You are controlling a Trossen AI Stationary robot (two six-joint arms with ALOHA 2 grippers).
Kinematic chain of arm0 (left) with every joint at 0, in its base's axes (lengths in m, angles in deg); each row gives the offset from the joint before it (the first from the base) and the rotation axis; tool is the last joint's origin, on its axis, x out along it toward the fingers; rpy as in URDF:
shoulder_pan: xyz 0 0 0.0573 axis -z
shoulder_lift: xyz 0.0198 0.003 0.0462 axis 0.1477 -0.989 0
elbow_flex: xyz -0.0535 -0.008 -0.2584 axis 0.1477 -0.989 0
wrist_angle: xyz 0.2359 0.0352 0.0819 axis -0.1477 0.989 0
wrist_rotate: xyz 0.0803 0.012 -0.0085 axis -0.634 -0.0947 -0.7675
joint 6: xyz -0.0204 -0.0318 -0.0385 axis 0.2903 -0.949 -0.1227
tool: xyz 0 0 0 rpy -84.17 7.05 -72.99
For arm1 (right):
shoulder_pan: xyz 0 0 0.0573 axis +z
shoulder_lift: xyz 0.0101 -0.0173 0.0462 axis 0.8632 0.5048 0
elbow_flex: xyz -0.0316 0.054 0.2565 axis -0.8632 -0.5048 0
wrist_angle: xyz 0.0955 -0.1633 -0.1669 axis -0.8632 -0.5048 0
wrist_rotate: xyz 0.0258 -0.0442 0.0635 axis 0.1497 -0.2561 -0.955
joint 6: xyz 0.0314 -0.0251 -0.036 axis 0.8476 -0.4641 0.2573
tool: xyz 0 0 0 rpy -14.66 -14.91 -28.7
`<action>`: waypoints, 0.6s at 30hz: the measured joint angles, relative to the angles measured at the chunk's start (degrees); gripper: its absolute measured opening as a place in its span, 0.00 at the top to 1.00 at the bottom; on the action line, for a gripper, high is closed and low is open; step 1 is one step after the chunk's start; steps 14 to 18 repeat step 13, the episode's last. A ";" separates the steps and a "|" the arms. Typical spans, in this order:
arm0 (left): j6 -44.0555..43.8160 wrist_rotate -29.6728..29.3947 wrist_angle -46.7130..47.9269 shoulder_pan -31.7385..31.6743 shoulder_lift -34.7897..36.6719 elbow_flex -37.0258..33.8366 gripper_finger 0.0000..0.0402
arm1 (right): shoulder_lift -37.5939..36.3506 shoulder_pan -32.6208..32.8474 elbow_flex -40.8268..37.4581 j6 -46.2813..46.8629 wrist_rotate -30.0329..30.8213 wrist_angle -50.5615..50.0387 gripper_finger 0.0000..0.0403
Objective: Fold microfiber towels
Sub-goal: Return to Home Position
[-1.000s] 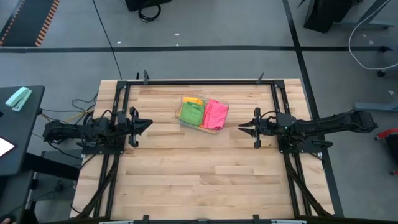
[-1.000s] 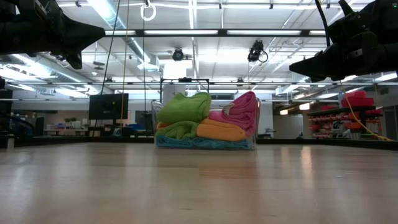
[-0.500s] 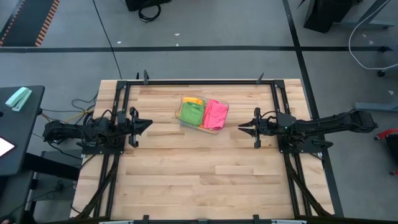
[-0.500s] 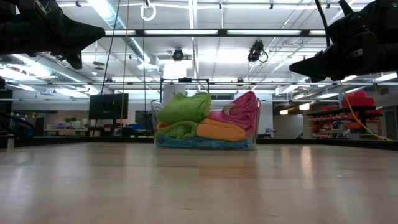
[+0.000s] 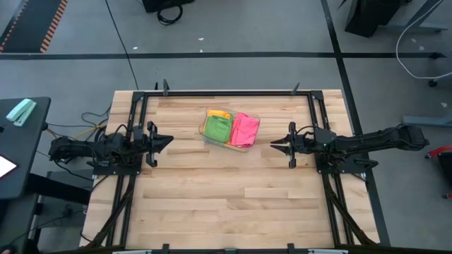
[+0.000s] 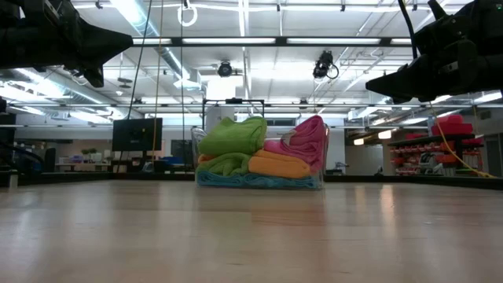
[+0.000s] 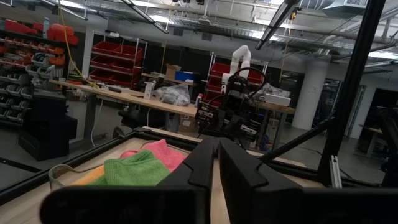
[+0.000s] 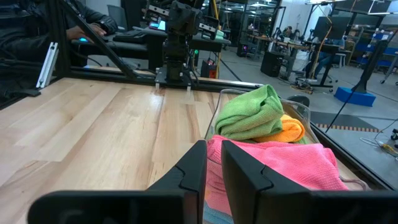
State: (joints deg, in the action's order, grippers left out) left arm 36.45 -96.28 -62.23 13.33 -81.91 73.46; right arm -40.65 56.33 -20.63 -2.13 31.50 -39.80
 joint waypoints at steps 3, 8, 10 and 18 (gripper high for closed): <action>0.01 0.02 -0.01 0.00 0.00 0.00 0.93 | 0.00 -0.01 0.00 0.00 -0.01 0.00 0.86; 0.01 0.01 -0.01 -0.01 0.00 0.00 0.94 | -0.02 0.00 0.00 0.00 -0.02 0.00 0.86; 0.00 0.00 -0.02 0.00 0.00 0.00 0.93 | 0.00 -0.02 0.00 0.00 0.00 0.00 0.86; 0.02 0.00 0.00 0.00 0.00 0.00 0.92 | 0.00 -0.01 0.00 0.00 -0.02 0.00 0.86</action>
